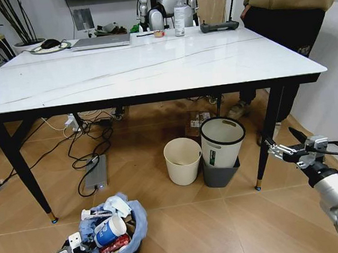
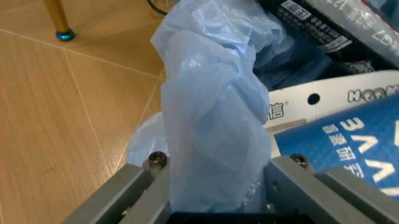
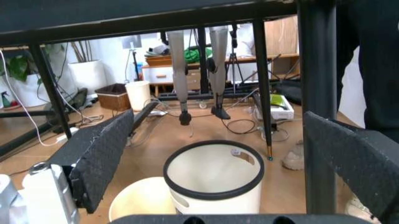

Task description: Pick up the trash bin and place the trash from the table into it.

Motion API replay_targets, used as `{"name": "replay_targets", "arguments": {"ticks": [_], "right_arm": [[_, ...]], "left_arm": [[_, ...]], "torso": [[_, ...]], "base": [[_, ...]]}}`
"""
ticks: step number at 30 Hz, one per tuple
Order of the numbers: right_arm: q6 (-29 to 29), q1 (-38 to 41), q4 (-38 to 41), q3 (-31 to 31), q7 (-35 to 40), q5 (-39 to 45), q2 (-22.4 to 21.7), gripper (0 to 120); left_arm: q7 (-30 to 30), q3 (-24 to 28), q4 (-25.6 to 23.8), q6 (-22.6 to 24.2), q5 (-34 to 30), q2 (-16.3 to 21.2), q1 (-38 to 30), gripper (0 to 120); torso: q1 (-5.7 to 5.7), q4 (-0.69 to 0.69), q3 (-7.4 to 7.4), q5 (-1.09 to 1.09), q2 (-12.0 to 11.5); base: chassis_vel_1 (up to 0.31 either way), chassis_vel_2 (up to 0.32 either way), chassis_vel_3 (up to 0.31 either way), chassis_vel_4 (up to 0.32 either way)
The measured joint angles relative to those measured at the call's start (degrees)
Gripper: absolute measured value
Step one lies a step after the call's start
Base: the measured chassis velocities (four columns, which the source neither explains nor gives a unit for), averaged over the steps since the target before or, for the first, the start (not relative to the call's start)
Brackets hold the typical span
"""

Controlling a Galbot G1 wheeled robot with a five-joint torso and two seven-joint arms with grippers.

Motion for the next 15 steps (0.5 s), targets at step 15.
{"name": "replay_targets", "arguments": {"ticks": [15], "right_arm": [[0.0,0.0,0.0,0.0,0.0,0.0,0.0,100]], "left_arm": [[0.7,-0.2,0.4,-0.2,0.1,0.0,-0.1,0]], "torso": [[0.05,0.00,0.12,0.01,0.2]], "base": [[0.000,0.000,0.000,0.000]]}}
